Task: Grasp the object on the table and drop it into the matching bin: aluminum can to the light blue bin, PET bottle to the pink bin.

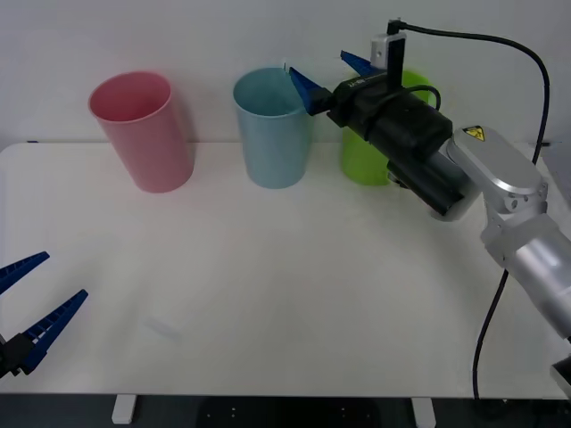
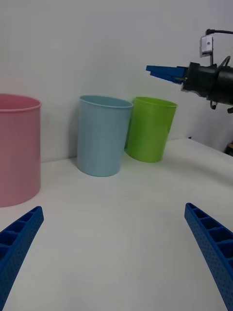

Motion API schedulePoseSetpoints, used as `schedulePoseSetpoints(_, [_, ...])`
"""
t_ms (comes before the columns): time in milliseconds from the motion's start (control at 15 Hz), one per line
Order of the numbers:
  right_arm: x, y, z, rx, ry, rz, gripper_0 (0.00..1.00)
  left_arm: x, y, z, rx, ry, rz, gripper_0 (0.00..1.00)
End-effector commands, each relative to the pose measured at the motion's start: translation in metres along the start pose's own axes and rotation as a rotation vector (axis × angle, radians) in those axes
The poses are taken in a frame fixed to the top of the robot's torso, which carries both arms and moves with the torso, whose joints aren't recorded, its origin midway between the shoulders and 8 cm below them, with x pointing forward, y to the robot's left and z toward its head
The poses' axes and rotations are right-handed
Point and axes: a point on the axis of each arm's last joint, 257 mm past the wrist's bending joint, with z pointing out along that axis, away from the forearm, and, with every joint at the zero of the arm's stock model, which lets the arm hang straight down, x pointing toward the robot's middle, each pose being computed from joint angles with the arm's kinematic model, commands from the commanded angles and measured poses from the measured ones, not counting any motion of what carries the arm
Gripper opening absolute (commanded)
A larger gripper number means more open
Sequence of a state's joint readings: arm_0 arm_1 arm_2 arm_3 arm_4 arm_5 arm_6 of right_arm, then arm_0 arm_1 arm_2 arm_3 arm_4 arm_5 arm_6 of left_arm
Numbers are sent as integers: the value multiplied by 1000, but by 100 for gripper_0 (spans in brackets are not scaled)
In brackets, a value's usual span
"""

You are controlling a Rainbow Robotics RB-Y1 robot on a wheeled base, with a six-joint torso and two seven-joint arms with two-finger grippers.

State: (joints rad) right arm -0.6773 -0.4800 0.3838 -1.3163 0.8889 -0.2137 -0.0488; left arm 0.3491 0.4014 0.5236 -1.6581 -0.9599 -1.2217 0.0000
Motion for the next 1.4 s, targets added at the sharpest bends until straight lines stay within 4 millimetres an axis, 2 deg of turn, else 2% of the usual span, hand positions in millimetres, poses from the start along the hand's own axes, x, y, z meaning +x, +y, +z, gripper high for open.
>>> schedulePoseSetpoints(67, [10,-1,-39,-16,17,-23,100,0,0,0,0,0,0,100])
schedulePoseSetpoints(133, [14,0,-52,-24,25,-30,100,0,0,0,0,0,0,100])
schedulePoseSetpoints(467, [41,5,-145,-70,86,-119,100,0,0,0,0,0,0,100])
schedulePoseSetpoints(933, [66,-10,-258,-127,125,-168,100,0,0,0,0,0,0,100])
schedulePoseSetpoints(1200, [78,-1,-325,-159,150,-151,100,0,0,0,0,0,0,100])
schedulePoseSetpoints(1267, [83,3,-345,-168,160,-171,100,0,0,0,0,0,0,100])
schedulePoseSetpoints(1400, [90,9,-373,-179,175,-219,100,0,0,0,0,0,0,100])
